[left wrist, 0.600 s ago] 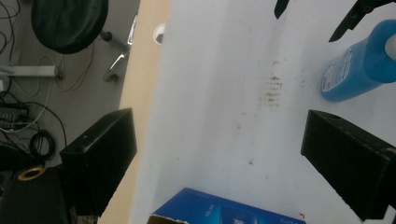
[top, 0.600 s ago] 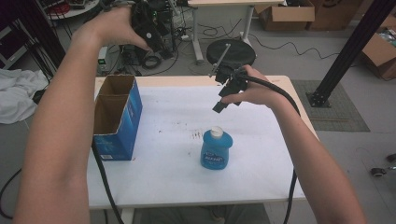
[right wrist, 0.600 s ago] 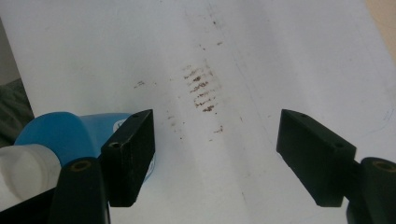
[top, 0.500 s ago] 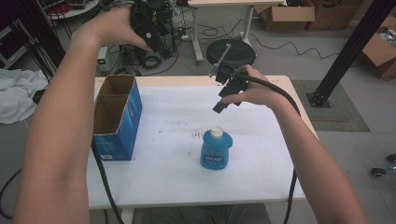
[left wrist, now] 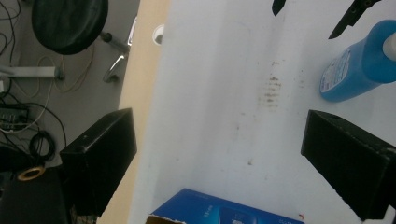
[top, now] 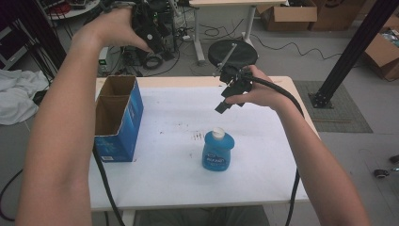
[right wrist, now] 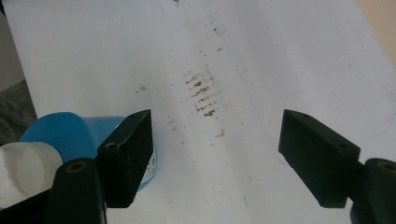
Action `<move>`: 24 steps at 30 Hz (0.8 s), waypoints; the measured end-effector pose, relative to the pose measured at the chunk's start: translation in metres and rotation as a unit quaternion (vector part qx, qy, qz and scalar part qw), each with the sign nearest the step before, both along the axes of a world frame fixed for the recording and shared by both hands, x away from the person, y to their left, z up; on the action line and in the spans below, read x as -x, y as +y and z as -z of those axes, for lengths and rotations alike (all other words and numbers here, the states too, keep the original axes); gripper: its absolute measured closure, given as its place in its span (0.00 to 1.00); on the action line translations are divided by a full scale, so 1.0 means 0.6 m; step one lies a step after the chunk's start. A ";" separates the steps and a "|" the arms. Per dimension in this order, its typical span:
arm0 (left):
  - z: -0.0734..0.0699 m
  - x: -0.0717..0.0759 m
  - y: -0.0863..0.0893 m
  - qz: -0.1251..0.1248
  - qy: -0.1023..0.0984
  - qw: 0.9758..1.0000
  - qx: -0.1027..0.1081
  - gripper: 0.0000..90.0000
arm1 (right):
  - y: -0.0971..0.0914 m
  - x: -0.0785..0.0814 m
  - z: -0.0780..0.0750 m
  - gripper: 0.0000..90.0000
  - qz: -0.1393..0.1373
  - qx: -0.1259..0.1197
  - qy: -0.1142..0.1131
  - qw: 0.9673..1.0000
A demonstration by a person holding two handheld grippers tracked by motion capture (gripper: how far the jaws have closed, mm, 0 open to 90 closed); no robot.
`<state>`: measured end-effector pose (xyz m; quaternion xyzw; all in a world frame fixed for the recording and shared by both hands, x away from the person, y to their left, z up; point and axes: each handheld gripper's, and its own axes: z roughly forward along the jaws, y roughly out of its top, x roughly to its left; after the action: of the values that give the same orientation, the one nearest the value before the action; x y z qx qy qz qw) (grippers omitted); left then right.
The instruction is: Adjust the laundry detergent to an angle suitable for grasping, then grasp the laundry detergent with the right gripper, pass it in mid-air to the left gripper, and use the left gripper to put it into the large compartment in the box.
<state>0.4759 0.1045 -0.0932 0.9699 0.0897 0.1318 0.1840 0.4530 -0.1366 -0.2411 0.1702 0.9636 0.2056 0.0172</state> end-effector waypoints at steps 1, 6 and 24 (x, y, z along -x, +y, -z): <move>0.000 0.000 0.000 0.001 0.000 1.000 0.001 0.12 | 0.000 0.000 0.001 0.29 0.000 0.001 -0.002 1.000; 0.000 -0.004 0.001 0.003 -0.001 1.000 0.008 0.12 | 0.003 0.002 0.007 0.29 0.003 0.009 0.005 1.000; 0.000 0.011 -0.002 0.018 -0.004 1.000 0.005 0.12 | -0.032 0.029 -0.003 0.27 0.006 -0.040 -0.016 0.999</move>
<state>0.4692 0.1032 -0.0931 0.9700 0.0723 0.1316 0.1911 0.4353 -0.1556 -0.2394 0.1729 0.9532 0.2466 0.0273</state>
